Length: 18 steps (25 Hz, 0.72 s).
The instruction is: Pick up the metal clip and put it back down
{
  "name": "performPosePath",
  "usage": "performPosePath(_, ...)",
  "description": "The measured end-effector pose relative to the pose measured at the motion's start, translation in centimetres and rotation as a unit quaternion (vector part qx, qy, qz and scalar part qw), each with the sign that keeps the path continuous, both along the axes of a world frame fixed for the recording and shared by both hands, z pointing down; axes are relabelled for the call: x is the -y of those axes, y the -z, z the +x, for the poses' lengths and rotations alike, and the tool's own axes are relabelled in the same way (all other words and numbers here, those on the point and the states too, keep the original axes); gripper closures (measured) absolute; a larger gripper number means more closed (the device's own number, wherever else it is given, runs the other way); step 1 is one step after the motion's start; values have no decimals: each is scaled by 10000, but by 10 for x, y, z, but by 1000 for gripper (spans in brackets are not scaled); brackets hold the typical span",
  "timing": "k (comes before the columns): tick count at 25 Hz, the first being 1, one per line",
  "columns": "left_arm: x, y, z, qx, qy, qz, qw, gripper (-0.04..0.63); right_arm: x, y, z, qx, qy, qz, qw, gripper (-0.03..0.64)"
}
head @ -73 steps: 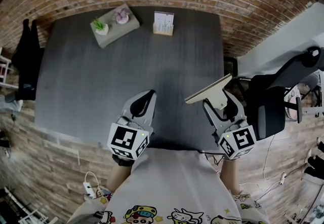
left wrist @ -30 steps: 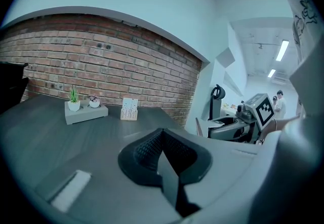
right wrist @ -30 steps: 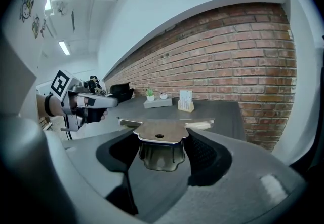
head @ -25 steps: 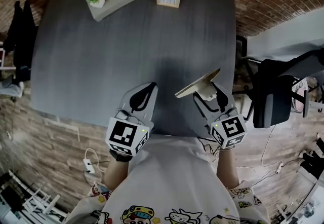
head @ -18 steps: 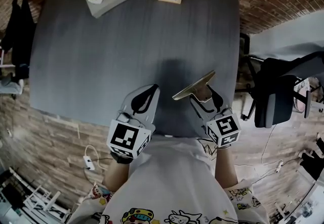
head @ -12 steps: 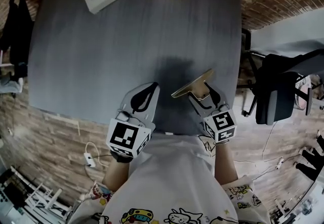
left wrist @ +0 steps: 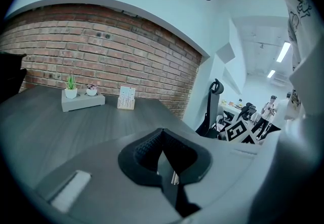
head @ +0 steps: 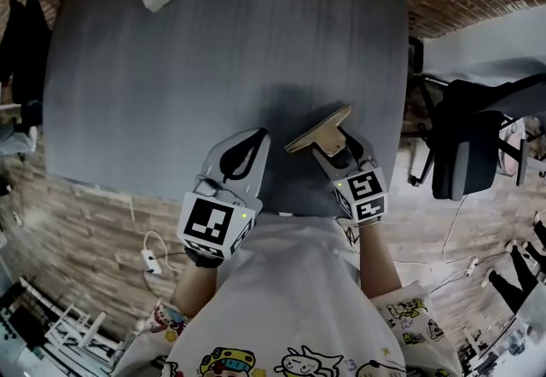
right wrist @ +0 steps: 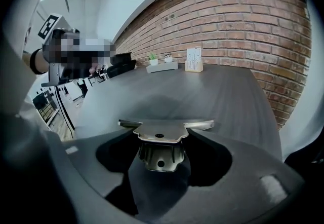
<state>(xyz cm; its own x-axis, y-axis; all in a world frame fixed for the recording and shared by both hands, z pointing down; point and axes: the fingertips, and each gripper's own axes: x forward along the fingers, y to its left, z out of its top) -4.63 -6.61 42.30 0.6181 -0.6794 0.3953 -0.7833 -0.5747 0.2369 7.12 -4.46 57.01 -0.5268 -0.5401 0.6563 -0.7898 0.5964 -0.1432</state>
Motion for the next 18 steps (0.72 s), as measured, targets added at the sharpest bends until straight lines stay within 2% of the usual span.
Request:
performPosePath(9, -2, 3, -5, 29, 33, 18, 10000, 597, 1, -12, 3, -168, -88, 60, 9998, 328)
performPosePath(14, -2, 6, -4, 45, 45, 26, 10000, 597, -1, -19, 2, -553, 71, 161, 9983, 327)
performPosePath(18, -3, 4, -4, 30, 30, 63, 10000, 597, -1, -21, 2, -605, 88, 200, 9979, 325)
